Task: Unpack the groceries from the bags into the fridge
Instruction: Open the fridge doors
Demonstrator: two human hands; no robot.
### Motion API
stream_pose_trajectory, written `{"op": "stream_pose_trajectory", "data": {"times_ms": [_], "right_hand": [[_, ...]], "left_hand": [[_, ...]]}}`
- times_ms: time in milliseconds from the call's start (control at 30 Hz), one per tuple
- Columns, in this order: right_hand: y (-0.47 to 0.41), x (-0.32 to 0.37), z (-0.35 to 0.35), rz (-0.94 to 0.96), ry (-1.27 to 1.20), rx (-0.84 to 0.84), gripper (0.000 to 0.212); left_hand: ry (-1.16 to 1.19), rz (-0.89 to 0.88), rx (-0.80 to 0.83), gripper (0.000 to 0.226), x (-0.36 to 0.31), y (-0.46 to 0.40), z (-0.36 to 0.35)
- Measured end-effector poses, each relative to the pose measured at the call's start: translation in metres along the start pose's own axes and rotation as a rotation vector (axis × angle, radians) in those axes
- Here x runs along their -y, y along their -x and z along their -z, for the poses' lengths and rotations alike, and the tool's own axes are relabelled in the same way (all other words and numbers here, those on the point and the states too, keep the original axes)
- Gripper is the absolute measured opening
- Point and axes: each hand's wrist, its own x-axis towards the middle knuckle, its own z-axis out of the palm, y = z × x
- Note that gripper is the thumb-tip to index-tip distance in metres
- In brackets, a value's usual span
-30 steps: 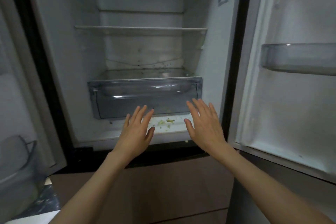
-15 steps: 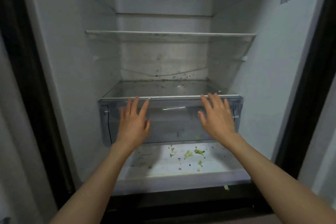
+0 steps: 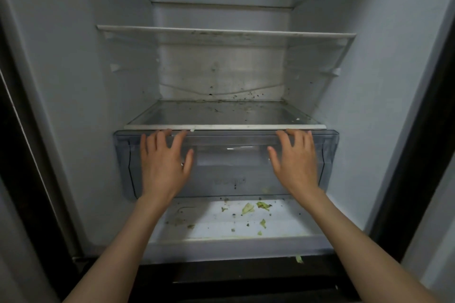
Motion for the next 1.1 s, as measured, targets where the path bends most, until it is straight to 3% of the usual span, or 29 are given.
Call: {"op": "stream_pose_trajectory", "data": {"times_ms": [167,567,1100], "right_hand": [[0.009,-0.001,0.013,0.019,-0.051,-0.043,0.046],[0.033,-0.001,0.049,0.013,-0.165,-0.181,0.038],[0.047,0.006,0.074,-0.024,-0.191,-0.124,0.04]], "left_hand": [[0.037,-0.007,-0.04,0.047,0.0,0.009,0.017],[0.061,-0.015,-0.208,0.037,-0.01,0.038,0.053],[0.174,-0.041,-0.172,0.033,-0.007,0.05,0.07]]}}
